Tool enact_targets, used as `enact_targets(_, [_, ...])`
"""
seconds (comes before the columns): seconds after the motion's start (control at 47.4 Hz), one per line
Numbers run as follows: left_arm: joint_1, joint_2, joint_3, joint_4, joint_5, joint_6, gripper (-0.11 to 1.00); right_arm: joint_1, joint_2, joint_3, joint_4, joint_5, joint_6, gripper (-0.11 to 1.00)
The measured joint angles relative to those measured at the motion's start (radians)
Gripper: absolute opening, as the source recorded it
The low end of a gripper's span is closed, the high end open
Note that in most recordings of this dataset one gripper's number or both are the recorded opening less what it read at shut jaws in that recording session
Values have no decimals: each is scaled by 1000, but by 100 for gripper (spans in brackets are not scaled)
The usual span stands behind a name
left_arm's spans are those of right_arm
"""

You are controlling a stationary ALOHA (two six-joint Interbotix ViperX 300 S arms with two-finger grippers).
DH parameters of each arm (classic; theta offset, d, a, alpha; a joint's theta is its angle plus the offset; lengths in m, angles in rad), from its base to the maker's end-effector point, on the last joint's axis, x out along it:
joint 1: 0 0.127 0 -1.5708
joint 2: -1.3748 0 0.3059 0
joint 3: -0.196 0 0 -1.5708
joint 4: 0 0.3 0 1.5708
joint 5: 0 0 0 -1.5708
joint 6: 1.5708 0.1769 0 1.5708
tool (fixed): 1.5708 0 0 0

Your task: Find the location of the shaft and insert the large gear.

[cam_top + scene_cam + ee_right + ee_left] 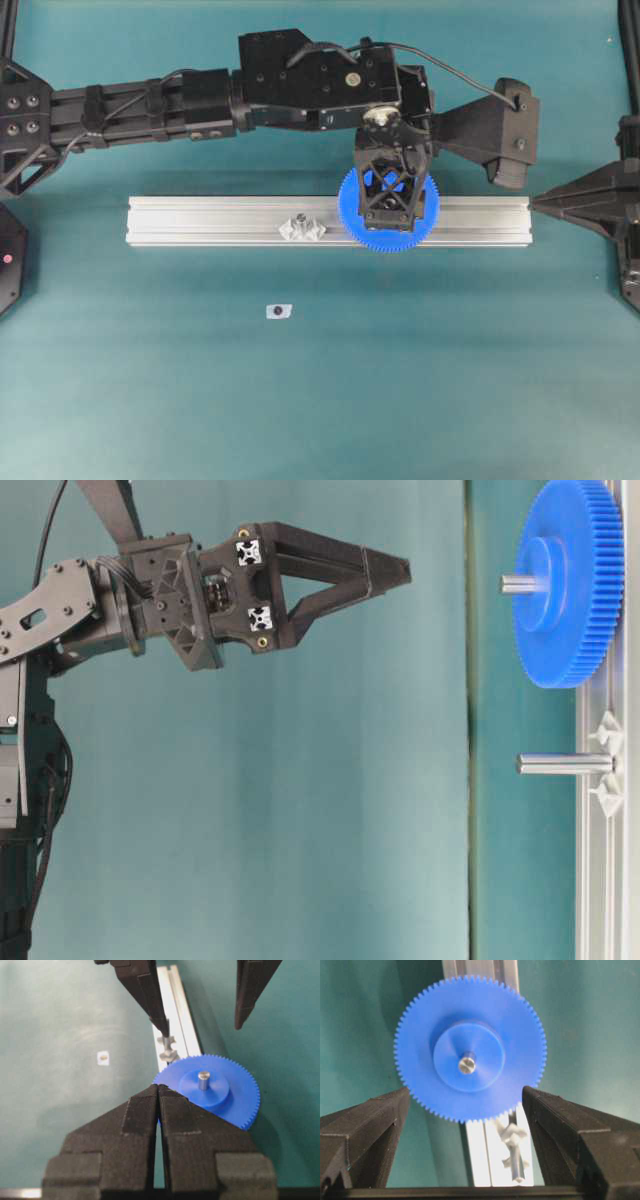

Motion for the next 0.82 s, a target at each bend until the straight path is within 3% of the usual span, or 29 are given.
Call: enact_targets(0.823, [0,0,-29,-2,15,-3,87,2,0,0,0,0,0,1])
